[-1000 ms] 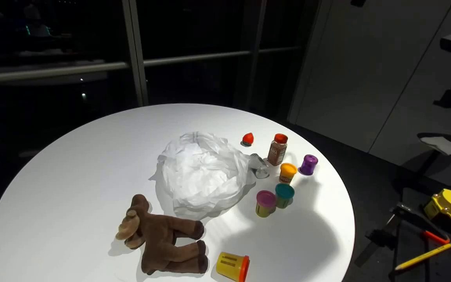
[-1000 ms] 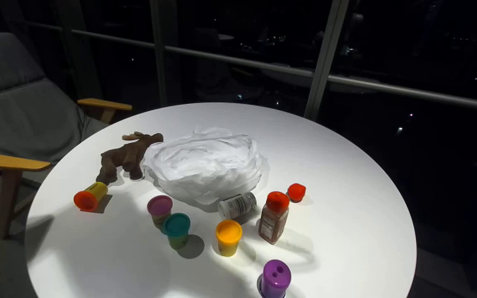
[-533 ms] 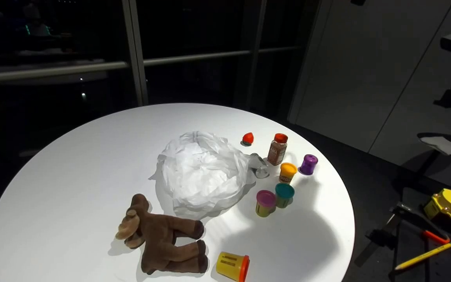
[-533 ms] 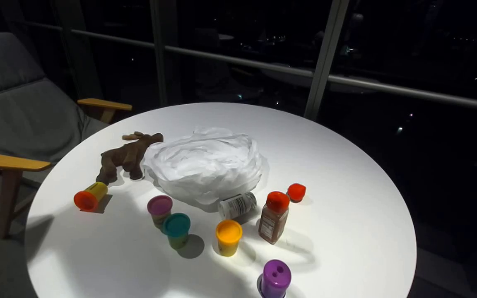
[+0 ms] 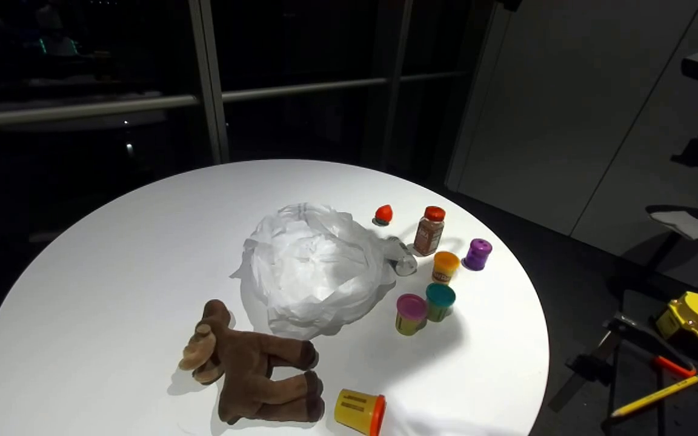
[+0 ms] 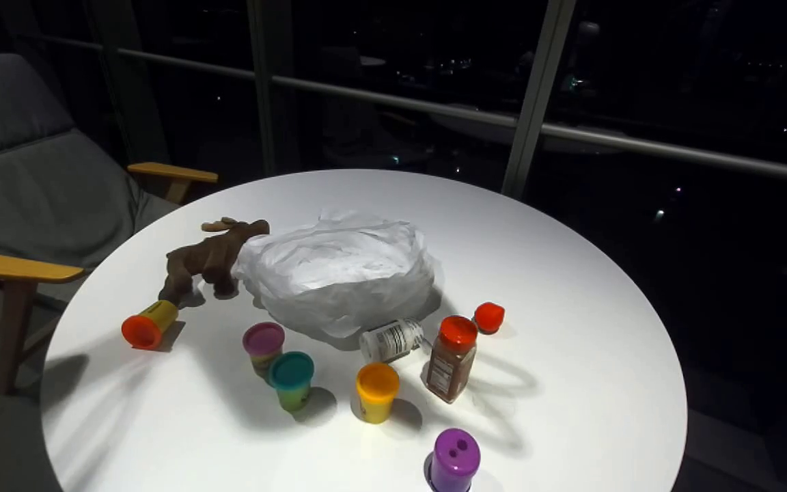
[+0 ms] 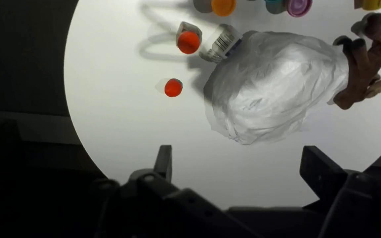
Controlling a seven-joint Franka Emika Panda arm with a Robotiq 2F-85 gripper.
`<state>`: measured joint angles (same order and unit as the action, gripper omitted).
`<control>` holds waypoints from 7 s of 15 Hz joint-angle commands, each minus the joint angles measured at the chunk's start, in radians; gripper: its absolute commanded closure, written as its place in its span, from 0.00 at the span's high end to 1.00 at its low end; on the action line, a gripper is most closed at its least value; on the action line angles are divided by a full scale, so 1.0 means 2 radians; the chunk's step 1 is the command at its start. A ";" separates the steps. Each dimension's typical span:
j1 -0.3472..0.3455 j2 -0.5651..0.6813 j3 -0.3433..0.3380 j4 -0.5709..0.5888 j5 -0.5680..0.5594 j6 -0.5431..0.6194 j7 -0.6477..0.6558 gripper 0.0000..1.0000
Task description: Put the objects on the table into the plastic bag.
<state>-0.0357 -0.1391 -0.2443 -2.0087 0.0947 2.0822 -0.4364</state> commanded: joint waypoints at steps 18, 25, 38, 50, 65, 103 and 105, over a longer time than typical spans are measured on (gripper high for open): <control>-0.060 0.509 0.064 0.462 0.007 -0.052 0.249 1.00; -0.067 0.532 0.074 0.458 0.008 -0.051 0.238 1.00; -0.061 0.557 0.072 0.446 0.010 -0.026 0.267 1.00; -0.077 0.641 0.071 0.500 0.018 -0.033 0.313 1.00; -0.091 0.712 0.075 0.616 0.010 -0.122 0.303 0.74; 0.161 0.519 0.010 0.381 -0.135 0.030 0.458 0.20; 0.150 0.511 0.031 0.369 -0.134 0.005 0.420 0.20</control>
<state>0.2850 0.9709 -0.2396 -1.1557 -0.1506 2.1354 0.4934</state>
